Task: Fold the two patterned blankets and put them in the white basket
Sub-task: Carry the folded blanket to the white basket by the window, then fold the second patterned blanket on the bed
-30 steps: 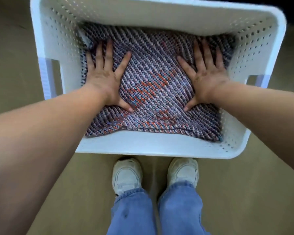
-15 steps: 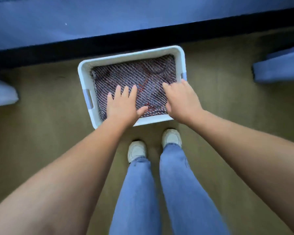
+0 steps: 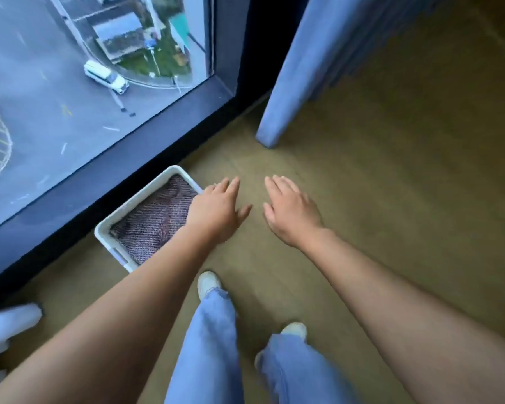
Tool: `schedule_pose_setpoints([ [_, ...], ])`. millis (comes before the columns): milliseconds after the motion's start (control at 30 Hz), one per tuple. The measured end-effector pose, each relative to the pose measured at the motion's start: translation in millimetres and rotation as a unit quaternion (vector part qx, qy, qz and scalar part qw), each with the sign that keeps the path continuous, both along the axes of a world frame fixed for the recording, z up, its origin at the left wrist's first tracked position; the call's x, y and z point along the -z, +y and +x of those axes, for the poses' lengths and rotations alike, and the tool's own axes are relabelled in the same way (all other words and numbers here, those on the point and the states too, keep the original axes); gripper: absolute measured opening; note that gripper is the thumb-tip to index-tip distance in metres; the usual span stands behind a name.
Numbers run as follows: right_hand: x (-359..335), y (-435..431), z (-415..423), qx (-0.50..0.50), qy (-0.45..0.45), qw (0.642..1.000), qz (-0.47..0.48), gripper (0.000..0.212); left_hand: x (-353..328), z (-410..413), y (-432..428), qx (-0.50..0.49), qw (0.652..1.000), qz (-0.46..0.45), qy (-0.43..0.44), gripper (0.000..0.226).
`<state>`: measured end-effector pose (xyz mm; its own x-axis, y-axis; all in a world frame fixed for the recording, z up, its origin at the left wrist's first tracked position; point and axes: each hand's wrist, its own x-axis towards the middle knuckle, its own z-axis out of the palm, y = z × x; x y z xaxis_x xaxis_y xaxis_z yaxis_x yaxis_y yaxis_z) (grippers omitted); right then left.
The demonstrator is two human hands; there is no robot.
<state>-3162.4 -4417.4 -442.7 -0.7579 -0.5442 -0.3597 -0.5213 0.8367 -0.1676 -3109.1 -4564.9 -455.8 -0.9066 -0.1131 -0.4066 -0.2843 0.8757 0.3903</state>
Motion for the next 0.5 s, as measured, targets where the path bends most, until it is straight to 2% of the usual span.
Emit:
schedule_pose_setpoints([
  [133,-75,121,30,0.135,0.024,0.991,-0.002,0.057,-72,0,93,0.163,0.985,-0.046,0.034,0.065],
  [300,-142,289,111,0.265,0.065,0.962,-0.002,0.059,-146,31,271,0.329,0.94,-0.057,0.067,0.064],
  [500,-208,503,292,0.456,0.101,0.884,0.005,0.057,-214,138,508,0.486,0.868,-0.05,0.082,0.063],
])
